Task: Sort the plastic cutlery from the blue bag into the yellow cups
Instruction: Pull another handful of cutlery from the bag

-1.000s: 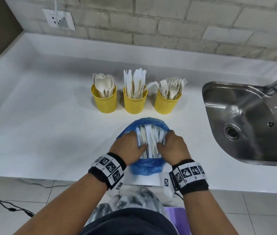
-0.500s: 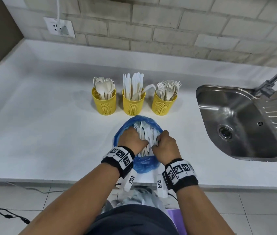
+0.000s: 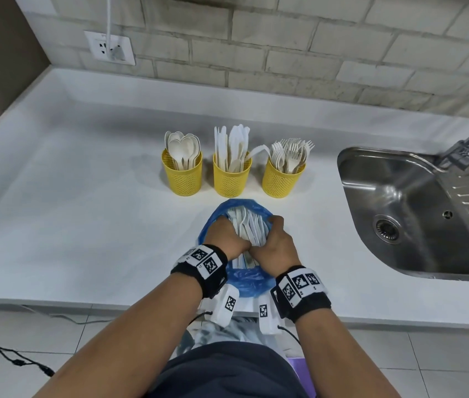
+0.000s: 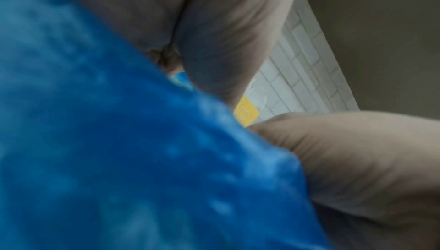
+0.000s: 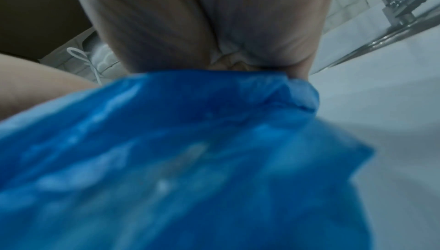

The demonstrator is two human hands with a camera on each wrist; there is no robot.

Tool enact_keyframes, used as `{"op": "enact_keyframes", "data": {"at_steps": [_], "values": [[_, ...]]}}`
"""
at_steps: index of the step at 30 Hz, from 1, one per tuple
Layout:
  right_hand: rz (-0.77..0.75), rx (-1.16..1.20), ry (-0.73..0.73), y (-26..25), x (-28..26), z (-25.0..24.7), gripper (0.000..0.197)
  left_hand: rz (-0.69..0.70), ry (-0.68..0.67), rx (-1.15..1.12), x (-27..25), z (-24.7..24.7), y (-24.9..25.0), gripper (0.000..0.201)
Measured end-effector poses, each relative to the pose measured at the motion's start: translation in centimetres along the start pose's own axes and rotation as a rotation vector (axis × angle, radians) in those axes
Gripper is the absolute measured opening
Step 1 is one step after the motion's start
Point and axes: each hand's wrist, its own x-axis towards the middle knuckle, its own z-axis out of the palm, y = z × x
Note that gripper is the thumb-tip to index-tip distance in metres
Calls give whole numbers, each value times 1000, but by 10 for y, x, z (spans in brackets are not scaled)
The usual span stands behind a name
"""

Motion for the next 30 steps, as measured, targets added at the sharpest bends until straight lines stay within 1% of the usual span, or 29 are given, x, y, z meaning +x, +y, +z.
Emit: {"op": "enact_keyframes", "data": {"at_steps": [2, 3, 6, 8, 11, 15, 16, 17, 19, 20, 21, 23, 25, 28, 30], "values": [[-9, 15, 2, -1, -2, 1, 62, 7, 12, 9, 1, 1, 0, 45], [-14, 21, 6, -1, -2, 2, 61, 22, 21, 28, 1, 1, 1, 43], [-13, 54, 12, -1, -2, 3, 62, 60, 27, 110, 0, -1, 6, 29], [2, 68, 2, -3, -2, 4, 66, 59, 39, 111, -1, -3, 9, 30], [24, 85, -7, -4, -2, 4, 68, 56, 53, 97, 2, -2, 11, 41], [10, 73, 31, -6, 0, 2, 62, 12, 59, 123, 9, 3, 15, 71], [-2, 57, 43, -6, 1, 1, 63, -5, 58, 126, 10, 3, 16, 74], [-13, 44, 52, -6, 2, 0, 64, -16, 54, 134, 11, 4, 18, 71], [-15, 23, 49, -8, 2, -2, 69, 17, 50, 151, 10, 4, 23, 54], [-7, 13, 42, -8, 2, -3, 70, 30, 46, 164, 11, 4, 25, 49], [4, 6, 30, -8, 2, -3, 71, 19, 40, 165, 12, 5, 27, 52], [16, 13, 12, -7, 2, -6, 70, -30, 38, 156, 12, 8, 29, 73], [21, 47, 10, -4, 2, -7, 70, -56, 45, 152, 16, 12, 28, 86], [50, 105, 3, 0, 1, -9, 72, -75, 31, 205, 17, 12, 32, 87], [73, 133, -6, 3, 1, -8, 71, -112, 20, 180, 12, 9, 36, 99]]}}
